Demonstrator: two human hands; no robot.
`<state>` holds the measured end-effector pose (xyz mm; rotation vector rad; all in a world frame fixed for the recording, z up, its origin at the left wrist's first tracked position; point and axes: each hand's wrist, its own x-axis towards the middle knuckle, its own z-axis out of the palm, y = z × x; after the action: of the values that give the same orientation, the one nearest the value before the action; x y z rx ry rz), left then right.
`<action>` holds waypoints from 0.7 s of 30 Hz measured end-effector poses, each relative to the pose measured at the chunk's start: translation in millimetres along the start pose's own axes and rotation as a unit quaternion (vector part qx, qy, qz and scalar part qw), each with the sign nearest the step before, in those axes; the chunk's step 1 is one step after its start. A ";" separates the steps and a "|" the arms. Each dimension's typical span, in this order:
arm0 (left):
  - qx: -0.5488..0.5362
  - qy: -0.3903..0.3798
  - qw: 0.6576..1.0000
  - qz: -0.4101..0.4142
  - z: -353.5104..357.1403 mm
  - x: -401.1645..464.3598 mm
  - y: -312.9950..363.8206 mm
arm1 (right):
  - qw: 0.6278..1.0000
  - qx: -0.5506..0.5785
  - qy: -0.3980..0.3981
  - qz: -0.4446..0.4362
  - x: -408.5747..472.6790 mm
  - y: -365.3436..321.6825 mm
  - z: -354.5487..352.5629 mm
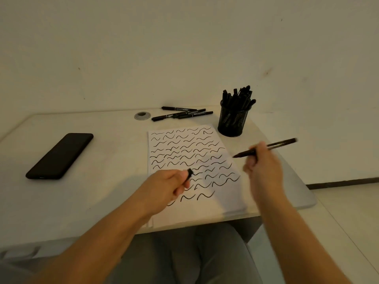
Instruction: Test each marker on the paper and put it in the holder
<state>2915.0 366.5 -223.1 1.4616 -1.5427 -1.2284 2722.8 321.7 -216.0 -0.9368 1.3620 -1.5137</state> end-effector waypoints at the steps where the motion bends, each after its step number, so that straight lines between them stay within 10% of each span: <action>1: 0.010 0.028 1.000 0.002 -4.8 1.4 -4.5 | 1.000 -0.009 0.010 -0.019 4.1 -0.7 -12.0; 10: 0.329 0.111 0.925 0.151 8.9 28.2 -29.9 | 0.966 -0.200 -0.124 -0.102 -6.9 41.4 -31.3; 21: 0.275 0.128 0.941 0.150 9.7 30.7 -45.4 | 0.948 -0.218 -0.181 -0.145 -10.1 55.3 -35.4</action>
<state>2917.3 341.4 -272.8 1.5626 -1.9228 -0.4184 2699.6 342.0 -274.9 -1.6679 1.3484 -1.1760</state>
